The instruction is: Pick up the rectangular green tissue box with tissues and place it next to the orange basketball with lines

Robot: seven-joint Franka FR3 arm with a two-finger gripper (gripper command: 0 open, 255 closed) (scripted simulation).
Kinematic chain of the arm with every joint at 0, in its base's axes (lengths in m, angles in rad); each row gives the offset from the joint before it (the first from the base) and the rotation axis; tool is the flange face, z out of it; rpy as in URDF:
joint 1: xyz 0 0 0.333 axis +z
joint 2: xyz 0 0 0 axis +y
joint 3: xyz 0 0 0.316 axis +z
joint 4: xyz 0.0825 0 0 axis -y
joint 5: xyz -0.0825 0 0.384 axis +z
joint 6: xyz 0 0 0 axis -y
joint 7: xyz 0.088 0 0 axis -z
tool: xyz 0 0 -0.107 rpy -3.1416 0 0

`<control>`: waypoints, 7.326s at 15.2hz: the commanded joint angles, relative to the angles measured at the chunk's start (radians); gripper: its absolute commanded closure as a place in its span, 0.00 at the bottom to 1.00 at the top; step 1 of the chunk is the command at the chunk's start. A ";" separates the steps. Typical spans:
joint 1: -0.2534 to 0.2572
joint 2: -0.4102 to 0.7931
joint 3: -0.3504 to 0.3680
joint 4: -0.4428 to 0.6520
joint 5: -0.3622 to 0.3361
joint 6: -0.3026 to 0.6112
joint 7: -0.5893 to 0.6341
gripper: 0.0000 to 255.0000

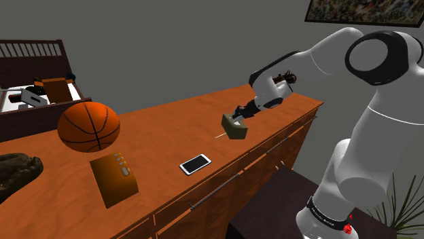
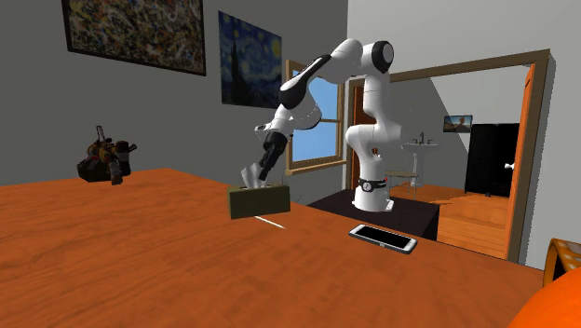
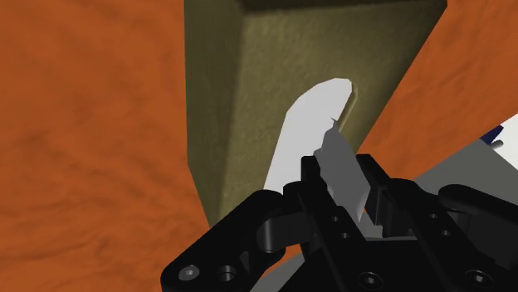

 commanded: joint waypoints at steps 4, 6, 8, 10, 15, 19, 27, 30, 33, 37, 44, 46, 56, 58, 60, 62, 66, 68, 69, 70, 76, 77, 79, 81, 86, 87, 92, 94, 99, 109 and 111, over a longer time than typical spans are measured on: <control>-0.004 -0.058 0.005 -0.012 -0.138 0.013 0.128 1.00; -0.009 -0.083 0.010 -0.017 -0.202 0.016 0.186 1.00; -0.018 -0.108 0.017 -0.021 -0.266 0.016 0.246 1.00; -0.029 -0.131 0.026 -0.024 -0.329 0.013 0.304 1.00; -0.068 -0.183 0.056 -0.024 -0.476 -0.006 0.442 1.00; -0.103 -0.219 0.084 -0.016 -0.577 -0.032 0.538 1.00; -0.170 -0.276 0.136 0.018 -0.732 -0.103 0.692 1.00; -0.191 -0.293 0.153 0.037 -0.776 -0.133 0.738 1.00; -0.210 -0.308 0.167 0.059 -0.814 -0.165 0.779 1.00; -0.231 -0.325 0.183 0.091 -0.858 -0.210 0.828 1.00; -0.259 -0.345 0.205 0.158 -0.918 -0.289 0.900 1.00; -0.265 -0.349 0.210 0.179 -0.932 -0.312 0.917 1.00; -0.286 -0.356 0.227 0.298 -0.987 -0.429 0.994 1.00; -0.288 -0.355 0.229 0.318 -0.994 -0.448 1.004 1.00; -0.281 -0.358 0.272 0.305 -1.008 -0.420 1.056 1.00; -0.275 -0.356 0.316 0.298 -1.022 -0.395 1.109 1.00; -0.264 -0.340 0.402 0.297 -1.054 -0.348 1.217 1.00; -0.259 -0.327 0.444 0.303 -1.074 -0.328 1.273 1.00; -0.256 -0.318 0.465 0.308 -1.085 -0.318 1.302 1.00; -0.254 -0.310 0.486 0.314 -1.096 -0.309 1.331 1.00; -0.248 -0.238 0.612 0.375 -1.186 -0.267 1.517 1.00; -0.247 -0.223 0.632 0.390 -1.206 -0.263 1.550 1.00; -0.247 -0.190 0.673 0.422 -1.248 -0.256 1.618 1.00; -0.245 -0.155 0.713 0.459 -1.296 -0.252 1.689 1.00; -0.229 -0.048 0.798 0.577 -1.441 -0.263 1.874 1.00; -0.223 -0.024 0.813 0.605 -1.473 -0.268 1.911 1.00; -0.166 0.114 0.863 0.772 -1.640 -0.320 2.088 1.00; -0.131 0.176 0.873 0.852 -1.703 -0.351 2.150 1.00; -0.101 0.220 0.869 0.858 -1.757 -0.324 2.206 1.00; -0.099 0.227 0.852 0.738 -1.805 -0.199 2.261 1.00; -0.098 0.232 0.847 0.717 -1.818 -0.176 2.274 1.00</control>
